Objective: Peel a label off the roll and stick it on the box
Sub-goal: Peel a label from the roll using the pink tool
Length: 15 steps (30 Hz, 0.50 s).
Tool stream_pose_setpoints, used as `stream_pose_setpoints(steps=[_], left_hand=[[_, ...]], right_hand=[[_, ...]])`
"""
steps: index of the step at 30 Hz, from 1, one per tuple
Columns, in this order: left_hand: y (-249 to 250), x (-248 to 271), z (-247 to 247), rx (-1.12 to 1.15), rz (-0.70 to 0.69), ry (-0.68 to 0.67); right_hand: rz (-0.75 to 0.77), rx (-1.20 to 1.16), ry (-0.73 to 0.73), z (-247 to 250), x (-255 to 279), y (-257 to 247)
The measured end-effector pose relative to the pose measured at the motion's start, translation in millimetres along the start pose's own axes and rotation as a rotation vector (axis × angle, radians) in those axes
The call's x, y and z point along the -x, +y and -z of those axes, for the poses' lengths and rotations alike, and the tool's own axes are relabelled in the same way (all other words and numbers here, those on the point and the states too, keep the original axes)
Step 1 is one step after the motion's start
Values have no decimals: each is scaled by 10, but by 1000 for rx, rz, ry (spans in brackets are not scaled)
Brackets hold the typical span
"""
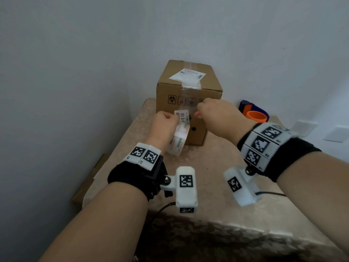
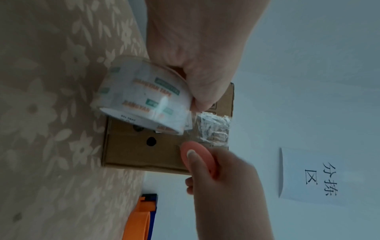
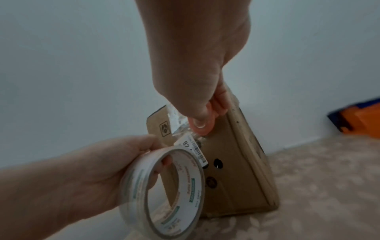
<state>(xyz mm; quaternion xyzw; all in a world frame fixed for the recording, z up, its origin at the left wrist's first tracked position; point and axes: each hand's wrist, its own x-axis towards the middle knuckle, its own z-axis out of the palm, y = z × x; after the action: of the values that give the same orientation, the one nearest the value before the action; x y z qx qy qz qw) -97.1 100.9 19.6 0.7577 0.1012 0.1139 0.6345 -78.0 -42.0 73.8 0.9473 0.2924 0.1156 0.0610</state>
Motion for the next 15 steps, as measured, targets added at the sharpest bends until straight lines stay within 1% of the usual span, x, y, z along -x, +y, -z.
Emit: stream_pose_setpoints(steps=[2, 4, 6, 10, 13, 15], left_hand=[[-1, -10, 11, -24, -8, -11], [17, -7, 6, -31, -14, -22], [21, 6, -19, -38, -16, -27], [44, 56, -81, -76, -36, -86], [54, 94, -135, -122, -86, -166], [63, 128, -192, -163, -109, -227]], right_hand=[[-79, -227, 78, -80, 97, 89], [-150, -433, 188, -156, 183, 138], [-194, -555, 271, -233, 265, 163], [-338, -678, 371, -433, 381, 263], [-483, -899, 425, -624, 469, 388], [-589, -1027, 431, -736, 543, 494]])
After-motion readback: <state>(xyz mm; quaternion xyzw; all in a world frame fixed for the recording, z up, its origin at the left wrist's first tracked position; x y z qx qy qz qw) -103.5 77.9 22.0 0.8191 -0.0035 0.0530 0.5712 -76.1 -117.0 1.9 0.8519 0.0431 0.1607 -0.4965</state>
